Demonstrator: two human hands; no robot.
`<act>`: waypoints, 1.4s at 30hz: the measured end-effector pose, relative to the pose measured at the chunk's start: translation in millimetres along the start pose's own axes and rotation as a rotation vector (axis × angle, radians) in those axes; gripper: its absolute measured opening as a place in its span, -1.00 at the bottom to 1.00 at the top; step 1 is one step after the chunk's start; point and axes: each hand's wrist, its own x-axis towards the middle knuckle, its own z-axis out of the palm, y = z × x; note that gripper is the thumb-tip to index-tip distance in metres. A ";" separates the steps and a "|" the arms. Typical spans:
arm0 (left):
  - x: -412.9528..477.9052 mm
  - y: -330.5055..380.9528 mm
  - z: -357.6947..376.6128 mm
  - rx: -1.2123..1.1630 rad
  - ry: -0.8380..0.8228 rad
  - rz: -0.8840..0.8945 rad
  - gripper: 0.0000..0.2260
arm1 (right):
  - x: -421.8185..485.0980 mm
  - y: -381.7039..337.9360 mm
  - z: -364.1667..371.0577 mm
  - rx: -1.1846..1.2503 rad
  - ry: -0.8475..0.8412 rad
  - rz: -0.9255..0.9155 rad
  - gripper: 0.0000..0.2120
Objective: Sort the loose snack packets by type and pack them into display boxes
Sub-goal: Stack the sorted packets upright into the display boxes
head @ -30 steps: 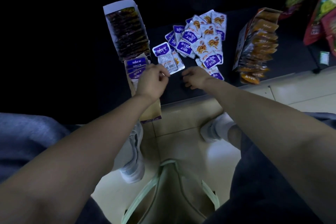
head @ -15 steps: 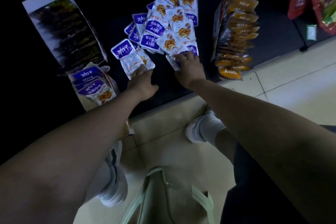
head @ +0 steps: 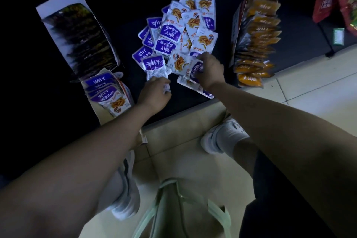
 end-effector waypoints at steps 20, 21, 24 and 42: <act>-5.0 7.0 -3.4 -0.399 0.161 -0.256 -0.75 | -16.3 7.8 -9.1 0.033 -0.146 0.098 -0.52; -3.3 5.0 -2.9 -0.445 0.157 -0.278 -0.74 | -17.3 9.6 -3.5 -0.085 -0.153 0.089 -0.46; -0.5 4.1 -1.9 -0.520 0.135 -0.305 -0.72 | -20.5 13.2 10.3 -0.236 -0.151 0.042 -0.38; -28.9 15.3 -33.9 -0.688 0.201 -0.309 -0.74 | -35.1 3.0 -73.2 0.607 -0.370 0.090 -0.85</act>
